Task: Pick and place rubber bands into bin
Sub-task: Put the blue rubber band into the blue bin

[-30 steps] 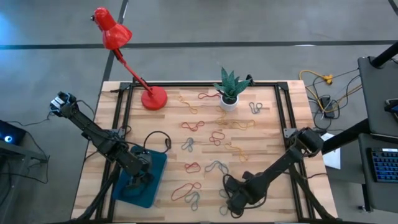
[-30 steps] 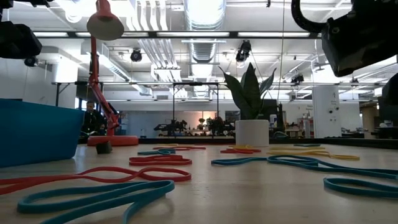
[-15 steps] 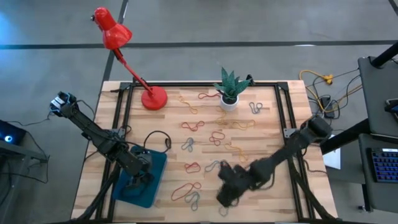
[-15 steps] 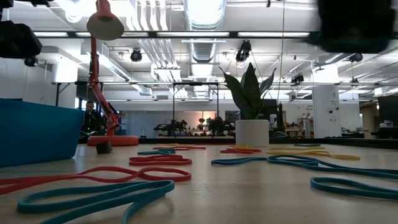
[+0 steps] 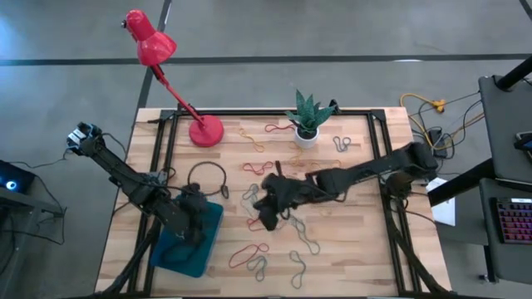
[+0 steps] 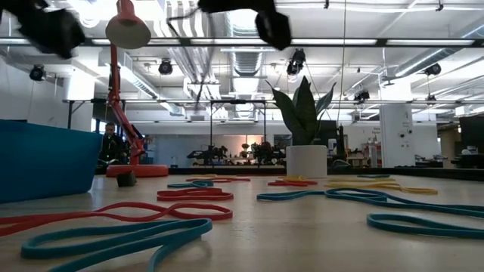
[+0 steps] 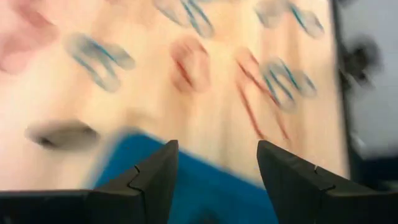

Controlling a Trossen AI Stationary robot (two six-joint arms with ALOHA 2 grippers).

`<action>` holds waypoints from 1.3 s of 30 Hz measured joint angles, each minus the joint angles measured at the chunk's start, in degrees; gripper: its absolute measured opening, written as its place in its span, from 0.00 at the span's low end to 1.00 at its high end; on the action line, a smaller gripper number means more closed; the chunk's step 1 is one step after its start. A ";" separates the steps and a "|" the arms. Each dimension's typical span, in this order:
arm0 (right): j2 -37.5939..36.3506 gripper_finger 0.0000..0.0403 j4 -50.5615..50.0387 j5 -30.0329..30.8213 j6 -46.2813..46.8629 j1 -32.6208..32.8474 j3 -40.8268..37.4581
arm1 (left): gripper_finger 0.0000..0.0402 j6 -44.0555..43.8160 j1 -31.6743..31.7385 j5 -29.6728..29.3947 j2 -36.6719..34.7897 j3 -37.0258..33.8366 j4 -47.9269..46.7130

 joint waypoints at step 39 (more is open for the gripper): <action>16.25 0.02 -23.69 -7.22 -13.88 -2.06 30.66 | 0.57 22.98 9.24 6.41 -0.33 3.43 14.99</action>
